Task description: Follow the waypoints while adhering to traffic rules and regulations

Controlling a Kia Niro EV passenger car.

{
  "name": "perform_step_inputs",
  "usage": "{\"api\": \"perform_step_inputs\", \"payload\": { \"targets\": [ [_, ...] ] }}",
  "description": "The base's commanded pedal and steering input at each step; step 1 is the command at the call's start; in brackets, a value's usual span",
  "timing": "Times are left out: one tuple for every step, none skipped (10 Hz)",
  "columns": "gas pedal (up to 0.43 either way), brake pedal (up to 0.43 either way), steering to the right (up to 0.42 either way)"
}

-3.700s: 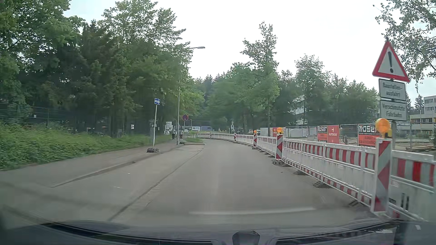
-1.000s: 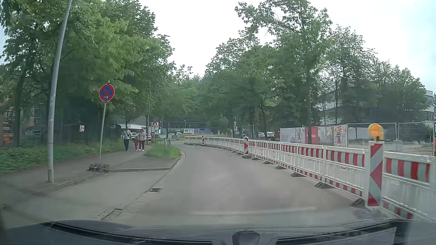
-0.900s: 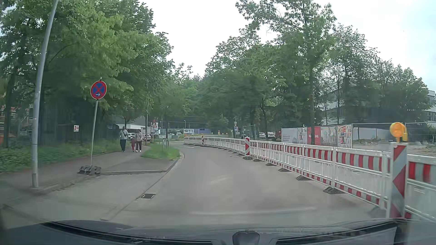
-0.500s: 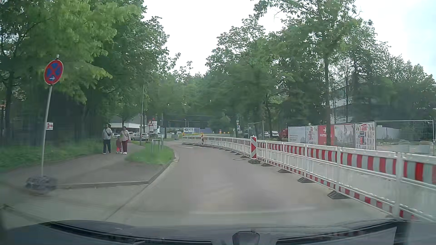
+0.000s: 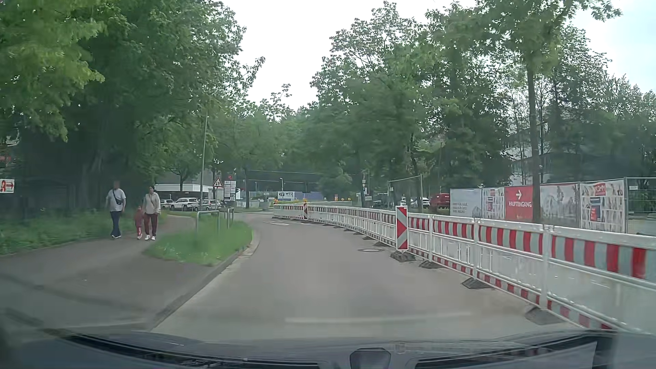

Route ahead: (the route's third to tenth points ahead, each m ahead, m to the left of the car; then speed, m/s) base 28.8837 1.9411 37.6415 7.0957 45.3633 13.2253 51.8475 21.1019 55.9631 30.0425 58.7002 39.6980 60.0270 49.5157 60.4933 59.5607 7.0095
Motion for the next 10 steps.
{"api": "perform_step_inputs", "payload": {
  "targets": [
    [0.047, 0.0, -0.021],
    [0.047, 0.0, -0.026],
    [0.047, 0.0, -0.033],
    [0.047, 0.0, -0.039],
    [0.047, 0.0, -0.044],
    [0.047, 0.0, -0.047],
    [0.047, 0.0, -0.049],
    [0.039, 0.0, -0.049],
    [0.039, 0.0, -0.05],
    [0.02, 0.0, -0.052]
  ]
}}
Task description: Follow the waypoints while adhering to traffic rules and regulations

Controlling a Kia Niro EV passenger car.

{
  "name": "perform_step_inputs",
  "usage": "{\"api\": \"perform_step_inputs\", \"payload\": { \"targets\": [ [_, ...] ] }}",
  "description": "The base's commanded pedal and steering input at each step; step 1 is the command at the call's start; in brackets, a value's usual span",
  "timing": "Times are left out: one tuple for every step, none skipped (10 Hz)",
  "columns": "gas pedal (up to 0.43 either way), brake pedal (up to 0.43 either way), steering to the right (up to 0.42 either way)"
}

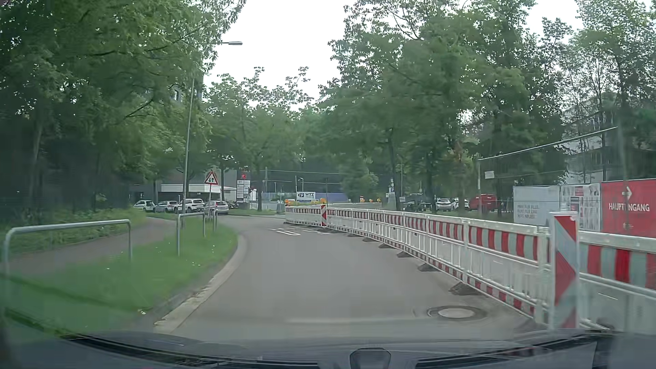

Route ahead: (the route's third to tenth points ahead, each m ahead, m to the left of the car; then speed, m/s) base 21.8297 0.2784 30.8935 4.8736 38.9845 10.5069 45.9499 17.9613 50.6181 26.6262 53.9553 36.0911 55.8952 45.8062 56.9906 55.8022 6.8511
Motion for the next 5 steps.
{"api": "perform_step_inputs", "payload": {
  "targets": [
    [0.02, 0.0, -0.054],
    [0.008, 0.0, -0.054],
    [0.0, 0.0, -0.054],
    [0.0, 0.0, -0.054],
    [0.0, 0.0, -0.054]
  ]
}}
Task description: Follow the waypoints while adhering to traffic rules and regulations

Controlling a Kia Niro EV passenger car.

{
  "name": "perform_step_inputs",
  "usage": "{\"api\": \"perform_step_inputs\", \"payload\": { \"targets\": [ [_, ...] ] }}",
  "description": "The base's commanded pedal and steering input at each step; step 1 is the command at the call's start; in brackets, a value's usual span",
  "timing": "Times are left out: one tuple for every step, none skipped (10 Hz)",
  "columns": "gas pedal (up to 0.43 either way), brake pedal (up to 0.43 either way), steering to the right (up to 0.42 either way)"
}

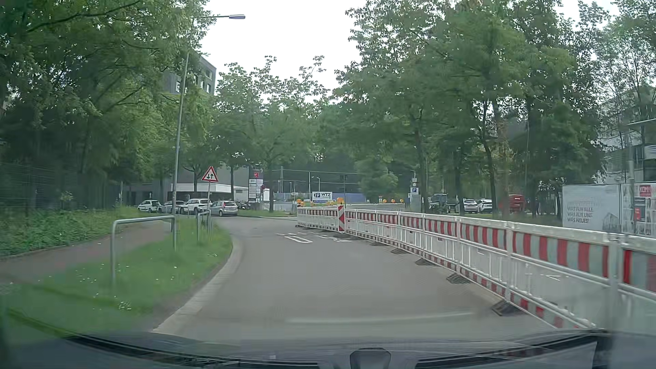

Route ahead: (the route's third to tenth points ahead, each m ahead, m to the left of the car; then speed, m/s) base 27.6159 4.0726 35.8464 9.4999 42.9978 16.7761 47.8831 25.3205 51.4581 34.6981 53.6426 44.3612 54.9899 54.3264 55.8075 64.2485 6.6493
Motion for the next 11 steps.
{"api": "perform_step_inputs", "payload": {
  "targets": [
    [0.0, 0.0, -0.054],
    [0.0, 0.0, -0.054],
    [0.0, 0.0, -0.054],
    [0.0, 0.0, -0.055],
    [0.0, 0.0, -0.056],
    [0.0, 0.0, -0.058],
    [0.0, 0.0, -0.059],
    [0.0, 0.0, -0.061],
    [0.0, 0.0, -0.064],
    [0.0, 0.0, -0.066],
    [0.0, 0.0, -0.067]
  ]
}}
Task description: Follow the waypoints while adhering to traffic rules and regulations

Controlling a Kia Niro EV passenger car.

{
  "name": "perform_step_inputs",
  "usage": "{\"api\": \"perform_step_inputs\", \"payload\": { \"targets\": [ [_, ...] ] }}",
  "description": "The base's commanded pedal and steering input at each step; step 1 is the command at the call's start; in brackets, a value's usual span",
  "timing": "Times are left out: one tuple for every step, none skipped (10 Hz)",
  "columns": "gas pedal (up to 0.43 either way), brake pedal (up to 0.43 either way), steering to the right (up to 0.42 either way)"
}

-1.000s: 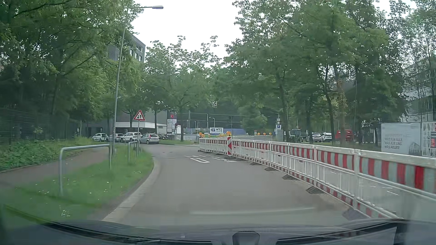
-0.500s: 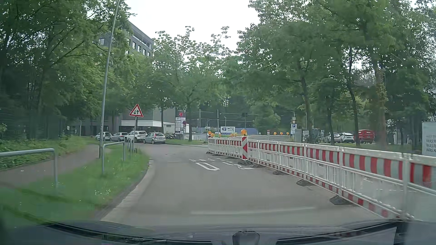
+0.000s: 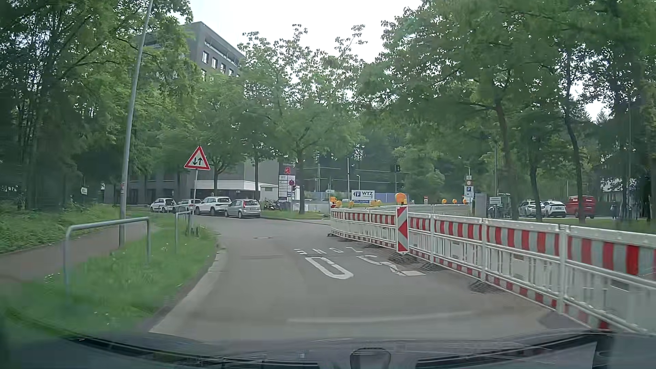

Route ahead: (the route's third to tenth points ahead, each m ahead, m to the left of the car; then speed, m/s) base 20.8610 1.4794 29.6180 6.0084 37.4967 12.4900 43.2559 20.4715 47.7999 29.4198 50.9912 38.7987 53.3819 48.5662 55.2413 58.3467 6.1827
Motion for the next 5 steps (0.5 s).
{"api": "perform_step_inputs", "payload": {
  "targets": [
    [0.0, 0.0, -0.067],
    [0.008, 0.0, -0.068],
    [0.008, 0.0, -0.069],
    [0.02, 0.0, -0.069],
    [0.02, 0.0, -0.069]
  ]
}}
